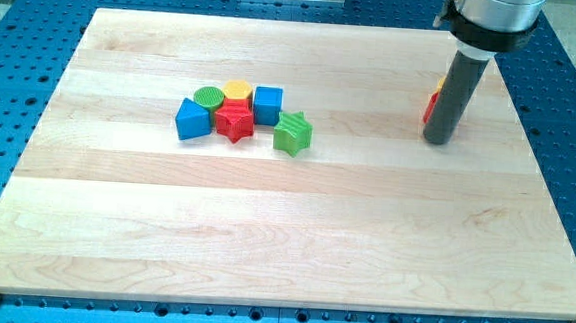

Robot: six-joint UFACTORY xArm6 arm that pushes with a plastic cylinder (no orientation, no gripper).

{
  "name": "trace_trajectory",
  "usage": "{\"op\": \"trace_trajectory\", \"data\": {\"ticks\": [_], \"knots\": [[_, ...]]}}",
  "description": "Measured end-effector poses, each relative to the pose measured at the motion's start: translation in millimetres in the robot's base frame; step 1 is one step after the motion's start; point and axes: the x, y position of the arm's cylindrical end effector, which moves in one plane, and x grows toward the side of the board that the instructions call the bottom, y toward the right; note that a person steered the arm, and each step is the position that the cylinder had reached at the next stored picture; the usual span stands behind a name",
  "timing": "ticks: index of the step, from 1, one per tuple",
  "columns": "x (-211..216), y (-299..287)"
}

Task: Adjust the red circle below the heart

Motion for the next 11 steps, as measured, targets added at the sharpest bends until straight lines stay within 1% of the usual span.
{"op": "trace_trajectory", "data": {"ticks": [1, 3, 5, 6, 7, 11], "knots": [[-14, 12], [-14, -56], [-21, -47], [-40, -35], [-49, -23], [-49, -16]]}}
